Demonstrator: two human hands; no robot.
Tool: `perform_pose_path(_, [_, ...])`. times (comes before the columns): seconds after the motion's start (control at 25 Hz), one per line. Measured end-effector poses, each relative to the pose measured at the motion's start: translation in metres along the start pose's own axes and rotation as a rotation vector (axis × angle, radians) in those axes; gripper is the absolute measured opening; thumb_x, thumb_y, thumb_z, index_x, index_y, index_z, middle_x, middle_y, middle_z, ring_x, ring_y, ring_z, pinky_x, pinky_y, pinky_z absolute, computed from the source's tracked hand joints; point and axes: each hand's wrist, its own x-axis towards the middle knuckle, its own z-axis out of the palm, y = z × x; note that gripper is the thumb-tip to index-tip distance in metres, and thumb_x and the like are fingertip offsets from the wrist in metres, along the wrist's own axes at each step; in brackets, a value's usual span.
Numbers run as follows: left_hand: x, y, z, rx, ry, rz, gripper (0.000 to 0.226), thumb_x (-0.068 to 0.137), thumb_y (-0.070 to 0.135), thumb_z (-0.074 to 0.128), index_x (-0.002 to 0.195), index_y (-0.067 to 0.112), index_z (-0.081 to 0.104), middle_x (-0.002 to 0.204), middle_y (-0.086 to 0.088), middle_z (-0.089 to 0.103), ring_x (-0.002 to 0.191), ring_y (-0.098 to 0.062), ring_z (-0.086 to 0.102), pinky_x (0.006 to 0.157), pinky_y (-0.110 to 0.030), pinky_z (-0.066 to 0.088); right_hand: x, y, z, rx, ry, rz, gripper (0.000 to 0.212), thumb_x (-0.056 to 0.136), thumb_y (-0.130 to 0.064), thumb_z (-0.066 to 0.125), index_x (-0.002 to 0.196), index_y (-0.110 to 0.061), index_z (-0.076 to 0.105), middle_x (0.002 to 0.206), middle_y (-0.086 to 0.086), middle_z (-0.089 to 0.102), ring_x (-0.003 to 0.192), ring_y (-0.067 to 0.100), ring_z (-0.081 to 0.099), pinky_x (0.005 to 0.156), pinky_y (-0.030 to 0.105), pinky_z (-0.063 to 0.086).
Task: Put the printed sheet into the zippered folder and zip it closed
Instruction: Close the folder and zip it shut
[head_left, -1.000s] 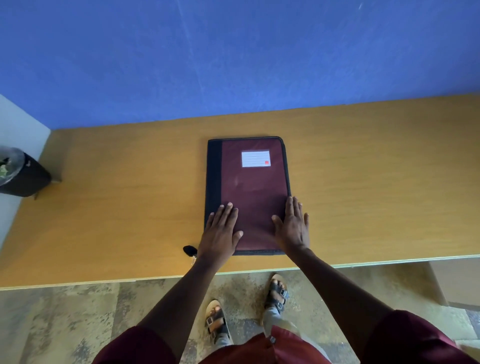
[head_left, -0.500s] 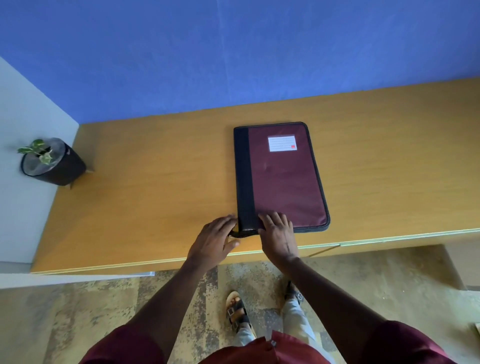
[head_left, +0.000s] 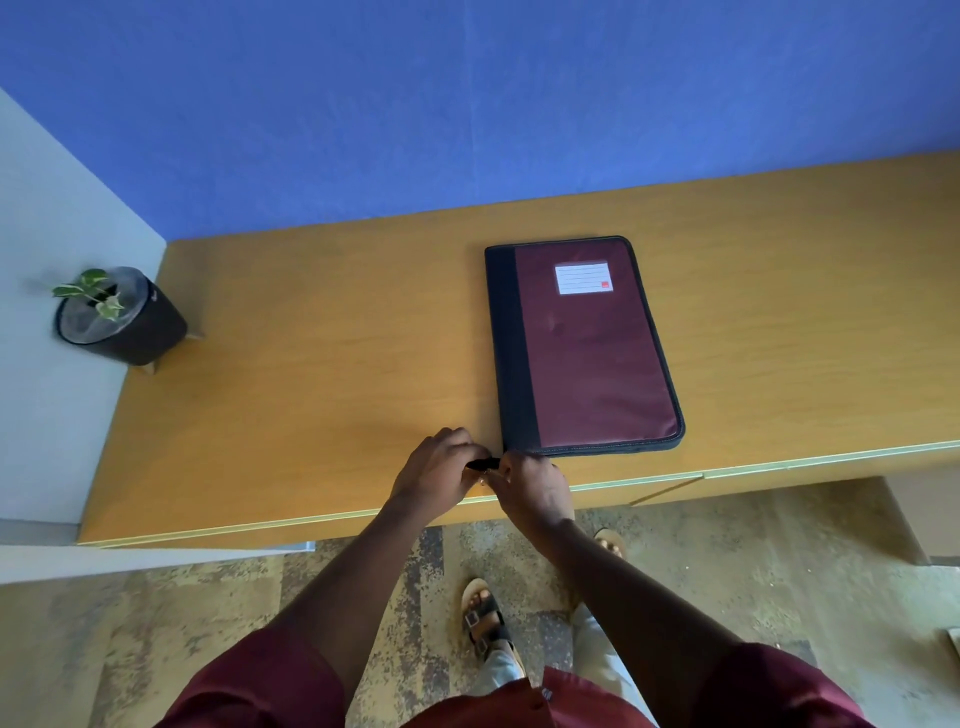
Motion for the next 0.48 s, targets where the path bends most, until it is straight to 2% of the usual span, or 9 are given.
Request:
perform_pose_path(0.08, [0.003, 0.0, 0.001, -0.022, 0.005, -0.012, 0.024, 0.09, 0.019, 0.064, 0.111, 0.026, 0.074, 0.101, 0.003, 0.063, 0.101, -0.02, 0.056, 0.08, -0.037, 0.05, -0.001, -0.004, 0.003, -0.018, 0.02, 0.06, 0.035, 0.089, -0.049, 0.06, 0.086, -0.015, 0.066, 0.077, 0.006, 0.069, 0.063, 0.028, 0.062, 0.054, 0.027, 0.039])
perform_pose_path(0.24, [0.004, -0.005, 0.003, -0.075, 0.024, -0.005, 0.017, 0.091, 0.019, 0.064, 0.104, 0.022, 0.075, 0.097, 0.001, 0.067, 0.094, -0.023, 0.06, 0.076, -0.037, 0.049, -0.005, -0.009, 0.013, 0.003, 0.051, 0.165, 0.031, 0.087, -0.043, 0.056, 0.083, -0.015, 0.067, 0.077, 0.007, 0.071, 0.057, 0.026, 0.049, 0.052, 0.026, 0.033])
perform_pose_path(0.4, [0.002, -0.006, 0.005, -0.074, 0.03, 0.017, 0.017, 0.09, 0.022, 0.065, 0.104, 0.021, 0.074, 0.097, 0.002, 0.069, 0.091, -0.022, 0.061, 0.074, -0.035, 0.05, -0.001, -0.007, 0.011, 0.013, 0.039, 0.19, 0.033, 0.087, -0.047, 0.06, 0.081, -0.016, 0.071, 0.072, 0.003, 0.07, 0.059, 0.025, 0.058, 0.05, 0.025, 0.035])
perform_pose_path(0.48, [0.003, -0.004, 0.005, -0.057, 0.028, 0.023, 0.019, 0.091, 0.025, 0.063, 0.107, 0.023, 0.073, 0.098, 0.002, 0.069, 0.092, -0.021, 0.06, 0.075, -0.036, 0.05, 0.002, -0.006, 0.009, 0.018, 0.011, 0.174, 0.03, 0.087, -0.042, 0.06, 0.078, -0.016, 0.07, 0.07, 0.004, 0.069, 0.057, 0.025, 0.055, 0.05, 0.025, 0.036])
